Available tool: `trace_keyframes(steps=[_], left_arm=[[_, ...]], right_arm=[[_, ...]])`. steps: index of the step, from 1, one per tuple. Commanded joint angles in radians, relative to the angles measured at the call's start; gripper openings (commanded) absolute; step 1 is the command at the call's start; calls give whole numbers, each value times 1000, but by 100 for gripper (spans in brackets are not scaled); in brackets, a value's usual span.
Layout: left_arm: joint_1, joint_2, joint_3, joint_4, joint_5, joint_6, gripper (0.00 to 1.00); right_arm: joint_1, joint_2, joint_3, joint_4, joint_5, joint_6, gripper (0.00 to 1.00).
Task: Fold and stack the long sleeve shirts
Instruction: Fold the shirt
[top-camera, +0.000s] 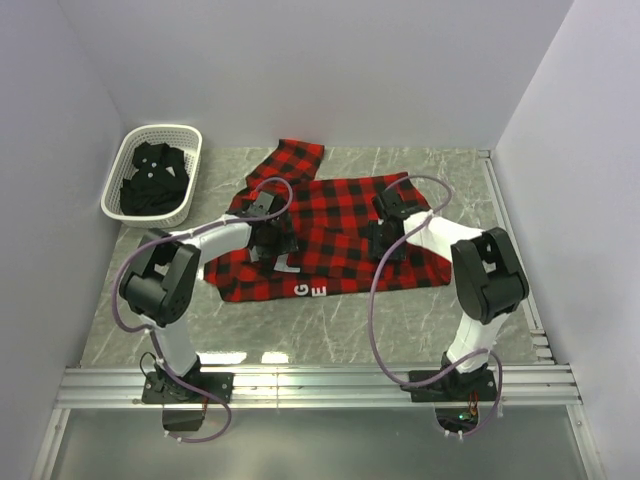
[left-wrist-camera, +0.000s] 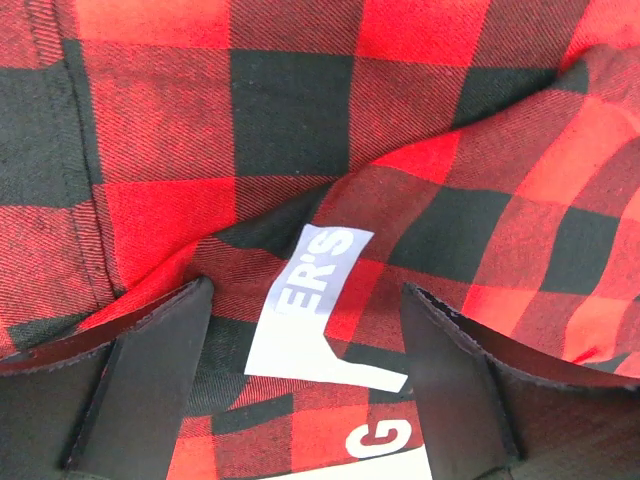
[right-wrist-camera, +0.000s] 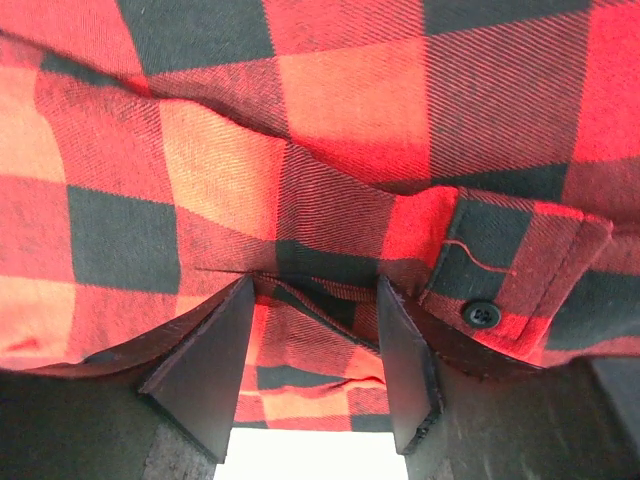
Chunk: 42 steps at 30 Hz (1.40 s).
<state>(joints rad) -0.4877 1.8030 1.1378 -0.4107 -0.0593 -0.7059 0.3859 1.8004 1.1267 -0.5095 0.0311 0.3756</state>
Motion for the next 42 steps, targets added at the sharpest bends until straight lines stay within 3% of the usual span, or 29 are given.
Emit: trace_keyframes(steps=[1,13,18,22,25,32,36,42], left_arm=[[0,-16,-77,-129,65,46,83],[-2,-387,-415,-177,208,3,86],[3,-493,-325,-215,144,-4,92],[58,-516,-202,-179,61,6,92],[129,-493,-124,-139,20,46,92],[271,-254,91,-91,-7,123,88],[311,-114,192,-83,-8,157,80],[340,100,358,-140,47,224,78]], right_arm=[[31,-36,-112,-149,-72,-6,59],[189,-246,-346,-222,-192,62,62],[200,-309,-274,-300,-131,37,65],[166,-332,-103,-328,-88,-15,66],[111,-319,3,-314,-53,-15,66],[-83,-277,105,-155,1,92,60],[-182,-236,142,-71,41,144,57],[-280,-99,234,-17,52,126,57]])
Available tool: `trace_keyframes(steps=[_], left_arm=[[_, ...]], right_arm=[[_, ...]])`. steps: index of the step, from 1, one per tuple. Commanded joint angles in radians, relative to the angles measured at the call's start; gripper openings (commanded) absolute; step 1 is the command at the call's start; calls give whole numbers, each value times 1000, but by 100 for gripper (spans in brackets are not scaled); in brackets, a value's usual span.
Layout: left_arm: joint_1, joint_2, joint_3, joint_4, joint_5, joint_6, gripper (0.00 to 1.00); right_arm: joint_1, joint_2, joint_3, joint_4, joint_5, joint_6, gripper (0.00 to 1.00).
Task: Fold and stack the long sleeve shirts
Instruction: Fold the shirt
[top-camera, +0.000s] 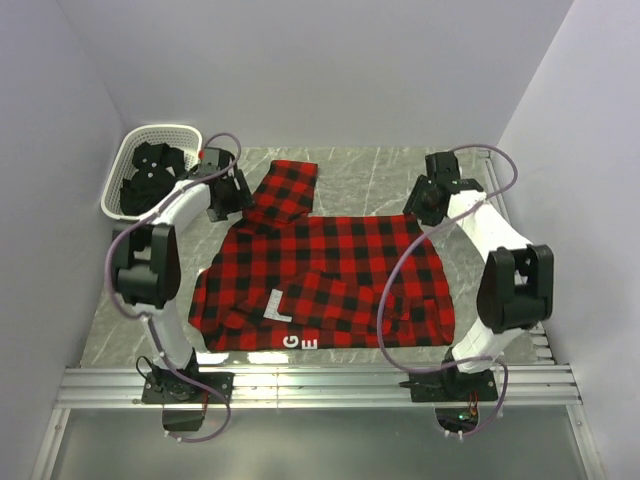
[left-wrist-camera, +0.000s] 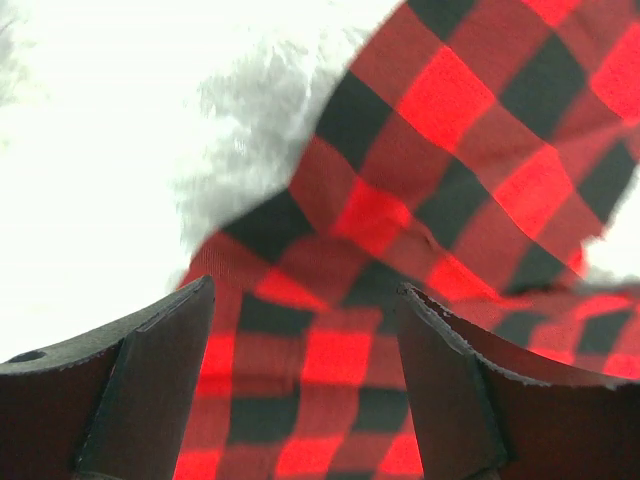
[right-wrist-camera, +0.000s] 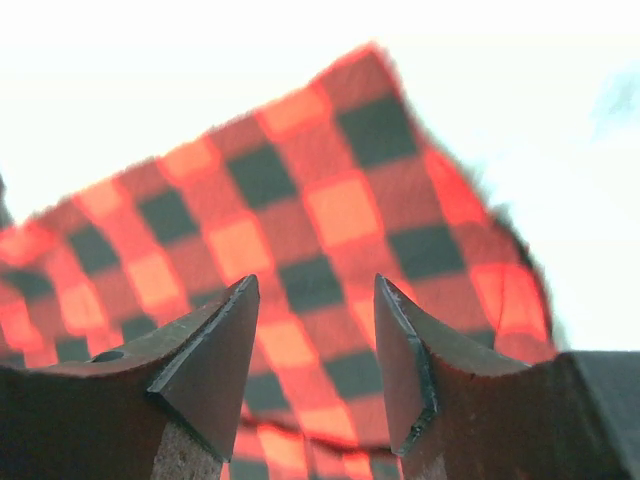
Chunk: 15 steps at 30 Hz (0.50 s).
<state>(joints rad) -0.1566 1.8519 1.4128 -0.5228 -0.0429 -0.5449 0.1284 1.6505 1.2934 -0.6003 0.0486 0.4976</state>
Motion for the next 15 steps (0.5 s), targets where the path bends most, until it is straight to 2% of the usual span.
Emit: trace_keyframes(steps=[1,7,15], left_arm=[[11,85,106,-29,34,68,78],[23,182,156,-28,34,85,75],[28,234,158,1,51,86,70]], right_arm=[[-24,78,85,80,39,-11,57],[-36,141,106,115,36,-63,56],[-46,201,112,146,43,-105,56]])
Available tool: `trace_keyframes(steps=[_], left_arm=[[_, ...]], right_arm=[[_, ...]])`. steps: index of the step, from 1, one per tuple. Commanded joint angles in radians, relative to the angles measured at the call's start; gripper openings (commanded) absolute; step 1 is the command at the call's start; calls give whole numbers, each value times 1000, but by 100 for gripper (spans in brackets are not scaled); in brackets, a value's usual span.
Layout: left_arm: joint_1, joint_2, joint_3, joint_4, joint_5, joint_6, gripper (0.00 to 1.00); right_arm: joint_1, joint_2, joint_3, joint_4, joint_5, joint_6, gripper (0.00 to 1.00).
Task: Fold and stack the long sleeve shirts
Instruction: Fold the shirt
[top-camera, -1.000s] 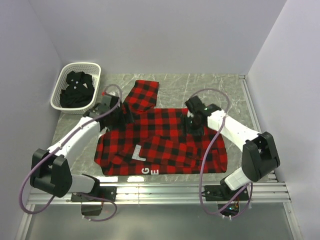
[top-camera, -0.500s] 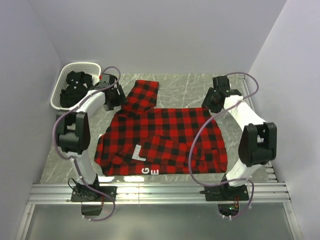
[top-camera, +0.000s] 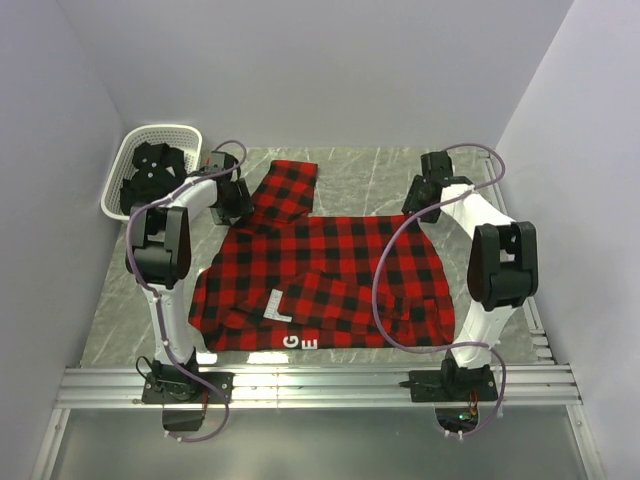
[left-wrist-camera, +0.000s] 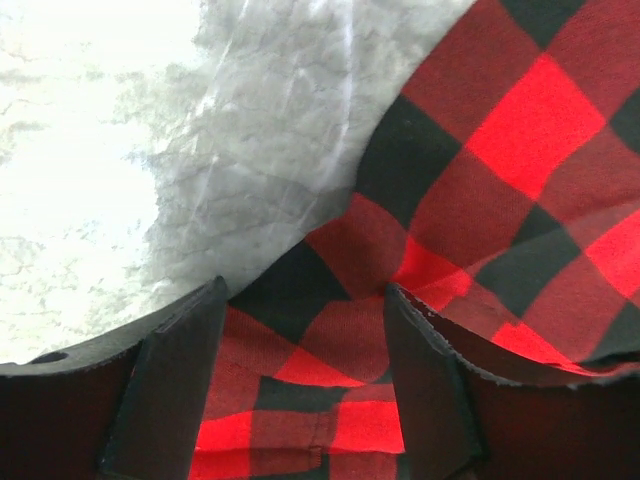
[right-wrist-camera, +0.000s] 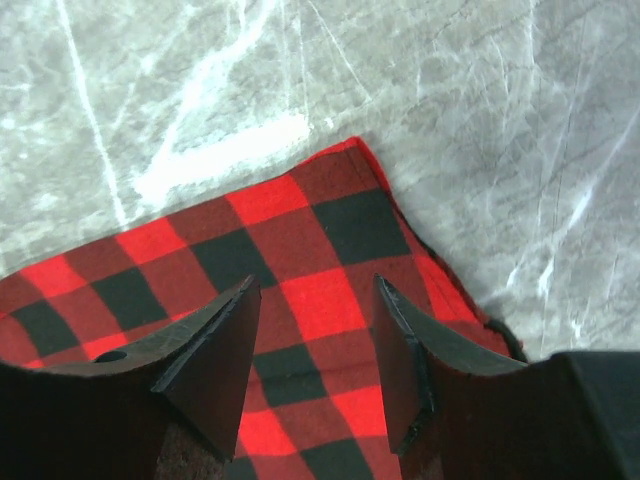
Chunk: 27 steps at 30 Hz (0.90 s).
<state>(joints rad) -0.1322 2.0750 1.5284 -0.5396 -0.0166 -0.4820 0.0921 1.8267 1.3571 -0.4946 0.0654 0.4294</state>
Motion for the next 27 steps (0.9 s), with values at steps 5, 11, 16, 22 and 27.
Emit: trace_keyframes(steps=[5,11,16,22,27], left_arm=[[3,31,39,40,43,34,65],[2,62,45,41,44,43,58],[2,74,42,40,33,54,54],[-10,106,47,29,32,68,40],[-27,111,42,33,29,82,28]], right_arm=[[-11,94,74,37,24,-52,56],[-18,129,83,47,31,-57,56],[-29,154,100,48,33,-60,56],[-29,164,113,62,31,-64,57],[-31,180,149,73,27,-135,58]])
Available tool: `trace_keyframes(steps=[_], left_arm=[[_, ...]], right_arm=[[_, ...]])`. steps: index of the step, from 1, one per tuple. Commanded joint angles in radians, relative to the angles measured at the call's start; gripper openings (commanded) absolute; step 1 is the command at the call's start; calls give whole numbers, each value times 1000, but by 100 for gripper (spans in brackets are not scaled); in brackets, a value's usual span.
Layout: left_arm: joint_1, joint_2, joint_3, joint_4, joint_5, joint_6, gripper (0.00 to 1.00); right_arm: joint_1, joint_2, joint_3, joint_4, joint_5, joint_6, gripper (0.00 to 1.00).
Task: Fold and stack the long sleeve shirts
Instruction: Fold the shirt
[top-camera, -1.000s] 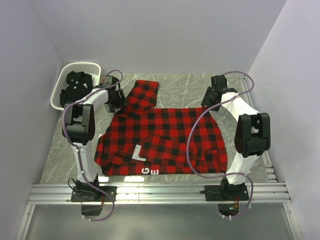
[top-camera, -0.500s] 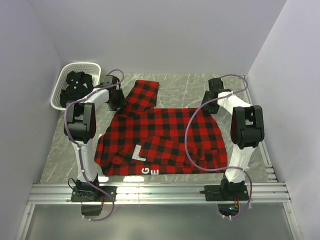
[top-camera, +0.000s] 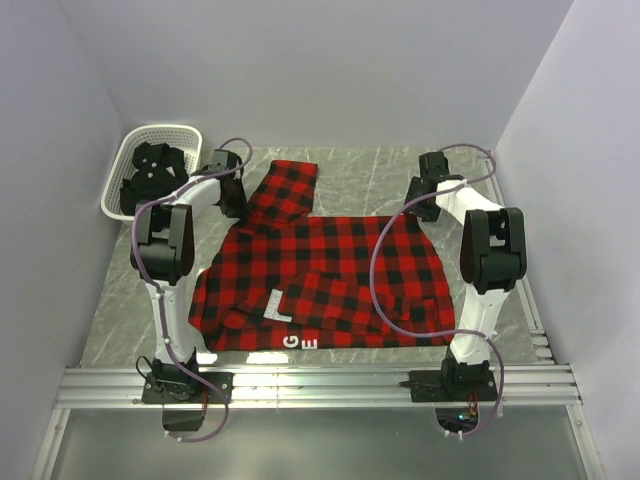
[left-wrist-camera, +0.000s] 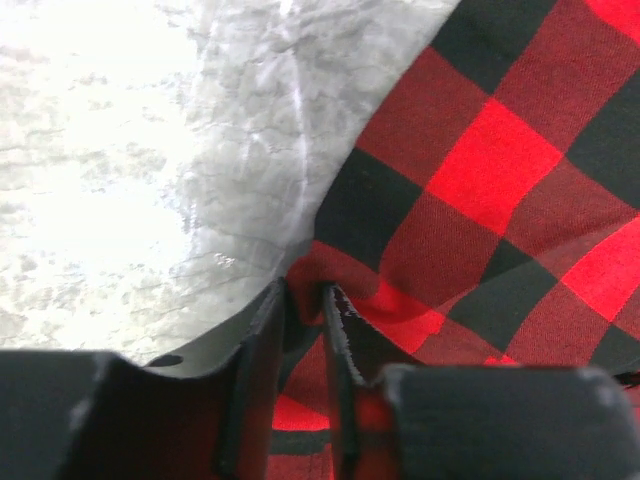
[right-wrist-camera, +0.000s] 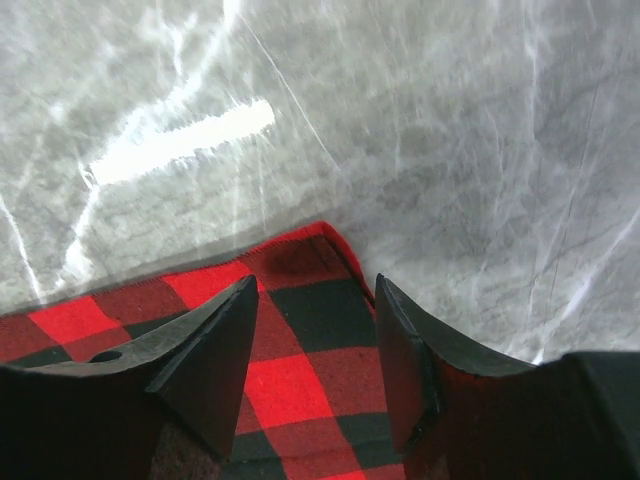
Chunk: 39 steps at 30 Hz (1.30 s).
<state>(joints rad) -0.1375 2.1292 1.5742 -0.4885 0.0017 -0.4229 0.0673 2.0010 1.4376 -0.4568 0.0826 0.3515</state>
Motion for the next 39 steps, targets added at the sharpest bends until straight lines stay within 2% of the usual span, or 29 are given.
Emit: trace_keyframes(steps=[1,4,8,18,22,31,39], left_arm=[[-27,58,-3,-18,12,29,25],[-34,67,-5,-21,8,35,17],[-39,71,-2,-27,3,41,1],[-45,63,1,-32,1,42,1],[-45,63,3,-36,0,42,1],[-45,63,7,-38,1,41,0],[-44,55,6,-39,0,44,0]], right_arm=[[-9,16,82,27,2,-69,59],[-8,47,116,4,-24,-101,59],[-9,73,136,-9,-41,-109,59],[-9,160,207,-83,-76,-128,58],[-9,159,210,-114,-72,-131,54],[-14,102,188,-95,-60,-132,56],[-47,96,211,-91,-219,-230,58]])
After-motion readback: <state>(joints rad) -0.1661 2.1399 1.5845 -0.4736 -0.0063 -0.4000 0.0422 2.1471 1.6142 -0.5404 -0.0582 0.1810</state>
